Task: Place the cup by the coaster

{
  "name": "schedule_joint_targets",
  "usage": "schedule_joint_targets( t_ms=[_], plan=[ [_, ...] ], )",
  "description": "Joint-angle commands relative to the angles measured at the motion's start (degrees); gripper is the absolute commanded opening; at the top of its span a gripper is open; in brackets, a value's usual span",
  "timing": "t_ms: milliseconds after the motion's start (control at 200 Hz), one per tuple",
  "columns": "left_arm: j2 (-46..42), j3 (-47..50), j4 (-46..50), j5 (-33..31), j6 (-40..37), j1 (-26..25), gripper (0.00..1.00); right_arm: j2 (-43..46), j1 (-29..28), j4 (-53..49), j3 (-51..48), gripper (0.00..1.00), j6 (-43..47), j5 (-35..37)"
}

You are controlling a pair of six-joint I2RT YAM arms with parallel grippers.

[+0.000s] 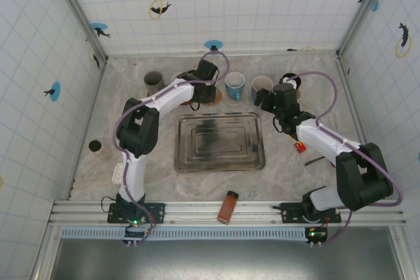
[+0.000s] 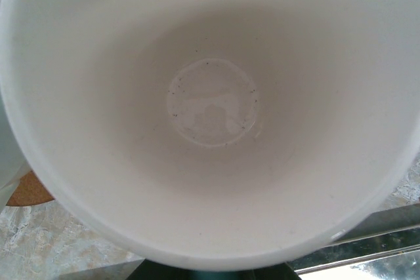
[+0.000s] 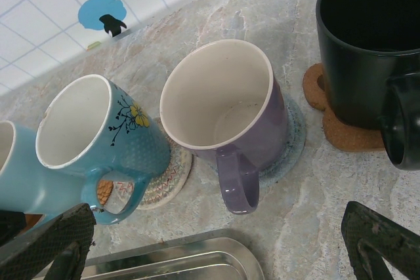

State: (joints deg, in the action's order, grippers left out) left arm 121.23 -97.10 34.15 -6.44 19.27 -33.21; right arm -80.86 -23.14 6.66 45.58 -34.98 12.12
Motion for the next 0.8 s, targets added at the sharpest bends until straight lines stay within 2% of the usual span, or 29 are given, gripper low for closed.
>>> schedule_joint_targets(
  t_ms=[0, 385, 626, 791],
  plan=[
    [1.03, -0.53, -0.49, -0.33, -1.11, 0.43, 0.00, -0.84, 0.35, 1.08, 2.78, 0.99, -0.17, 0.24],
    [1.55, -1.16, 0.48, -0.20, -1.36, 0.43, 0.19, -1.05, 0.37, 1.09, 3.01, 0.99, -0.15, 0.18],
    [1.77, -1.43, 0.73, 0.28, -1.42, 0.43, 0.25, -0.97, 0.37, 1.08, 2.92, 0.99, -0.16, 0.23],
    [1.47, -1.43, 0.83, 0.46, -1.44, 0.43, 0.35, -0.97, 0.37, 1.08, 2.92, 0.99, -0.17, 0.18]
  ],
)
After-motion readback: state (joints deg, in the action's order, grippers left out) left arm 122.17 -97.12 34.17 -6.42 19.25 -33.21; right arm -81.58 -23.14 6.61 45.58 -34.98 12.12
